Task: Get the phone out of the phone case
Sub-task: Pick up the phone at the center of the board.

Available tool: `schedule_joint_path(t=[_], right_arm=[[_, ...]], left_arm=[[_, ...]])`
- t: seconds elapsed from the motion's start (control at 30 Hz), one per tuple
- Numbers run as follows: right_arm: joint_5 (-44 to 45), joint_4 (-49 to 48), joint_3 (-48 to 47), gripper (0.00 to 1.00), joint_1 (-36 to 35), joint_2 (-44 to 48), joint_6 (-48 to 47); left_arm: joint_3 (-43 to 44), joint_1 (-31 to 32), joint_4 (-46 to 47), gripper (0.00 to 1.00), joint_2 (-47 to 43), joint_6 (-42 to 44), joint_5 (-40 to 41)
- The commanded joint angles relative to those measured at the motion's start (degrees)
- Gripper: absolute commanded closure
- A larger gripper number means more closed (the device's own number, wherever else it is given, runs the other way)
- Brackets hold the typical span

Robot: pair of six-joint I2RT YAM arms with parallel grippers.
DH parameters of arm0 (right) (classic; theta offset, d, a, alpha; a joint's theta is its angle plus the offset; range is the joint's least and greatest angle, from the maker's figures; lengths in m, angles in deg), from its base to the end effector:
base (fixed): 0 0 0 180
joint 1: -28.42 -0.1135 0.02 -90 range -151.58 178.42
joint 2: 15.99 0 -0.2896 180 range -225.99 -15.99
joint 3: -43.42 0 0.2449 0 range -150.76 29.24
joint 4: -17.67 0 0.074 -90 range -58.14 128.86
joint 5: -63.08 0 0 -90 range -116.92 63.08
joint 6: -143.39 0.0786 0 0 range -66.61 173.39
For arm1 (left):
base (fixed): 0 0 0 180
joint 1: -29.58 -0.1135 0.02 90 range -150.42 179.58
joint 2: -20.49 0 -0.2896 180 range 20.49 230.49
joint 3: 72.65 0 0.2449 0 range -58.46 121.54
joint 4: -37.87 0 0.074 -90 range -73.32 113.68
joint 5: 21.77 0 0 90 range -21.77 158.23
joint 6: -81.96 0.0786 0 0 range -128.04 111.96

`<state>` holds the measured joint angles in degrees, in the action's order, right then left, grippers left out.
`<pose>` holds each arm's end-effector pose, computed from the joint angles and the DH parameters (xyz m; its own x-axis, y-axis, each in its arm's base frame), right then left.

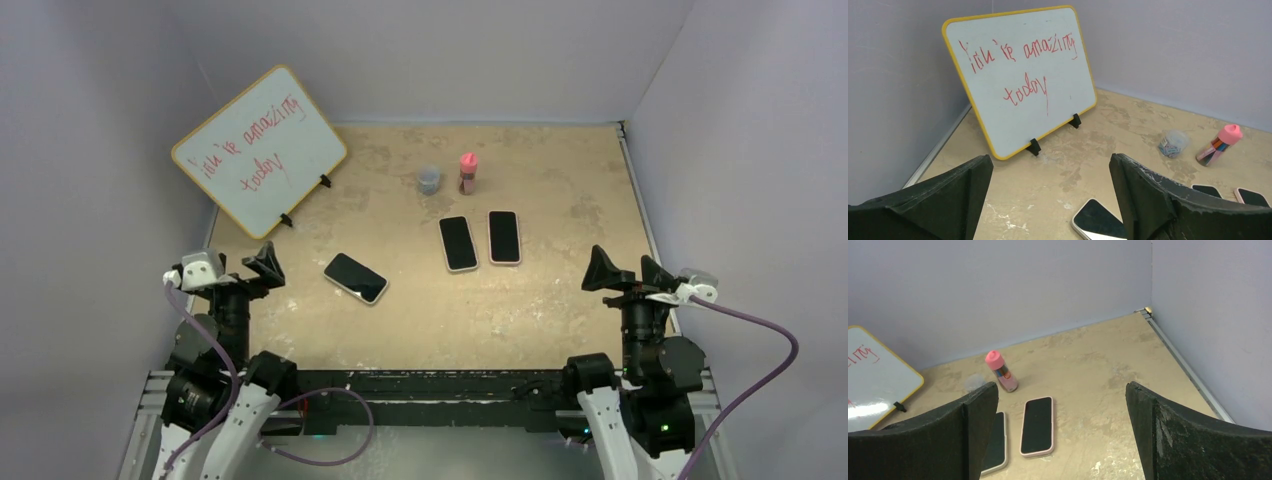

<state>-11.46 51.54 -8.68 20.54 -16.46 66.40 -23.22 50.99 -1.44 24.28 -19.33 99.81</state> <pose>0.0277 -0.0173 0.3536 0.3213 0.2635 -0.9096 0.0482 0.9547 0.2936 0.0545 0.0229 0.3233 0.1346 -0.2319 -0.9634 -0.1501 0.9562 -0.2512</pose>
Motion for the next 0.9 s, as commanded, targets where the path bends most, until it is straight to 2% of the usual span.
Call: schedule_joint_path(t=[0.0,0.27,0.5,0.6,0.7,0.87], right_arm=[[-0.42,-1.06,-1.49,0.01,-0.29,0.38,0.17],[0.38,1.45,-3.55,0.01,-0.29,-3.42,2.32],[-2.62,3.77,-3.92,0.01,-0.34,-9.86,9.03],[-5.77,3.07,-2.43,0.01,-0.29,-12.22,12.17],[-12.95,0.02,-0.16,0.01,-0.29,-13.77,10.87],[-17.23,-2.97,3.02,0.01,-0.96,-14.36,10.9]], left_arm=[[0.73,0.12,0.6,0.07,3.0,-1.23,-1.15],[2.89,0.12,-2.53,0.07,10.26,-5.41,-1.08],[5.17,0.12,-6.76,0.04,18.07,-11.09,-4.27],[6.11,0.12,-8.8,0.02,22.6,-13.66,-5.75],[8.79,0.12,-12.9,0.01,29.35,-17.5,-7.59],[11.69,0.12,-18.59,0.0,40.37,-23.87,-8.99]])
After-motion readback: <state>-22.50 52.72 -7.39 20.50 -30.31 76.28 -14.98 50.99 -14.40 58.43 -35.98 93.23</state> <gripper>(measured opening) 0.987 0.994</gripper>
